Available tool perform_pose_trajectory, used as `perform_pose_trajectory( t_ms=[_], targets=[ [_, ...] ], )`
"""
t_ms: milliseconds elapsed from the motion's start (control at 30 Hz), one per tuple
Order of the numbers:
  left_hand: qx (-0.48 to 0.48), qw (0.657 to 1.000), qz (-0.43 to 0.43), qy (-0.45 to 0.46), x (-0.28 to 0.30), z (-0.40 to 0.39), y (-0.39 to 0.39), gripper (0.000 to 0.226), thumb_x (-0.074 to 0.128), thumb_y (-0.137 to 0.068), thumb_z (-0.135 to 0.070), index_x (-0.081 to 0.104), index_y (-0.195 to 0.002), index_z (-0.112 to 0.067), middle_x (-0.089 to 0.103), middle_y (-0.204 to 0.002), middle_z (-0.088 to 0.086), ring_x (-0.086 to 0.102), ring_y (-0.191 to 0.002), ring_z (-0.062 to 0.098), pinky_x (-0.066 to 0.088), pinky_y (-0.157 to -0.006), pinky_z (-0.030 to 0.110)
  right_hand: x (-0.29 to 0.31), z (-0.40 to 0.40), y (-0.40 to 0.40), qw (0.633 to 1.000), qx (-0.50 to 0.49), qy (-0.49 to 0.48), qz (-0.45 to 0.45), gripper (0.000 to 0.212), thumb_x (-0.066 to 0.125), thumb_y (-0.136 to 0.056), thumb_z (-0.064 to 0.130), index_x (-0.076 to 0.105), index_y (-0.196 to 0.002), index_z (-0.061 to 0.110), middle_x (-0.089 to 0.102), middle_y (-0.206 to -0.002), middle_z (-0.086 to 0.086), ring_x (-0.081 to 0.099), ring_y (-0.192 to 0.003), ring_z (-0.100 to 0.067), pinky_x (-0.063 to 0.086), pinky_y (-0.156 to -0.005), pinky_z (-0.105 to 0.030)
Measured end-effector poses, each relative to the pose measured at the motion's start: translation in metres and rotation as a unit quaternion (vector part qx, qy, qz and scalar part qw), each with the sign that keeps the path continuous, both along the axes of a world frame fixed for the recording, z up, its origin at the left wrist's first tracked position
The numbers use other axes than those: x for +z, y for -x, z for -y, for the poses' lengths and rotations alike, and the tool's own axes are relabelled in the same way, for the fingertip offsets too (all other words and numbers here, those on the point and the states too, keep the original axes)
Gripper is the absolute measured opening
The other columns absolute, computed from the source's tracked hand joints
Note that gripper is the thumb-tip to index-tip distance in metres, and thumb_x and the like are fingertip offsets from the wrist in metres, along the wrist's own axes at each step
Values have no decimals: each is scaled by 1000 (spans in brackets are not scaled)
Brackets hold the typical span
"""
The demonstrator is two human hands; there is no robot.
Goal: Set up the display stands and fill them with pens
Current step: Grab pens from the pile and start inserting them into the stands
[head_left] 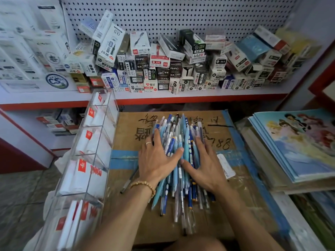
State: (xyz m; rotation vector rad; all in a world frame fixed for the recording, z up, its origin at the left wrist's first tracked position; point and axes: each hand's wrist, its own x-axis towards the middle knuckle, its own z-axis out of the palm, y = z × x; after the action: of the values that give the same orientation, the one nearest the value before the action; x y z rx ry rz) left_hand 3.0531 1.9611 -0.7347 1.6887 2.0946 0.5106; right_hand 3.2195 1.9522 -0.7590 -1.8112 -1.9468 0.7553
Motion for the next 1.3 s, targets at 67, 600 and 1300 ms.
perform_pose_trajectory(
  t_ms=[67,600,1300],
  targets=[
    [-7,1000,21,8,1,1,0,105,52,-82,-75,-3,-157,-27,15,-163,7,27,-146,30,35,-111,46,0,2,0,1000,3,-2,-8,94,48,-85,75,-4,-156,42,1,-167,-3,1,-154,-21,19,-122,-48],
    [49,999,-5,0,7,18,31,107,60,-80,-70,9,-156,-15,16,-163,13,23,-147,34,29,-116,55,19,0,-9,990,-115,-1,-78,106,53,-80,78,7,-158,23,18,-165,-5,22,-150,-26,30,-117,-52],
    [66,998,-7,10,5,41,37,91,37,-87,-75,11,-156,-20,17,-163,9,20,-148,30,27,-117,51,58,-118,44,987,61,49,141,78,36,-98,64,27,-155,13,23,-163,-14,25,-149,-32,27,-116,-45]
  ],
)
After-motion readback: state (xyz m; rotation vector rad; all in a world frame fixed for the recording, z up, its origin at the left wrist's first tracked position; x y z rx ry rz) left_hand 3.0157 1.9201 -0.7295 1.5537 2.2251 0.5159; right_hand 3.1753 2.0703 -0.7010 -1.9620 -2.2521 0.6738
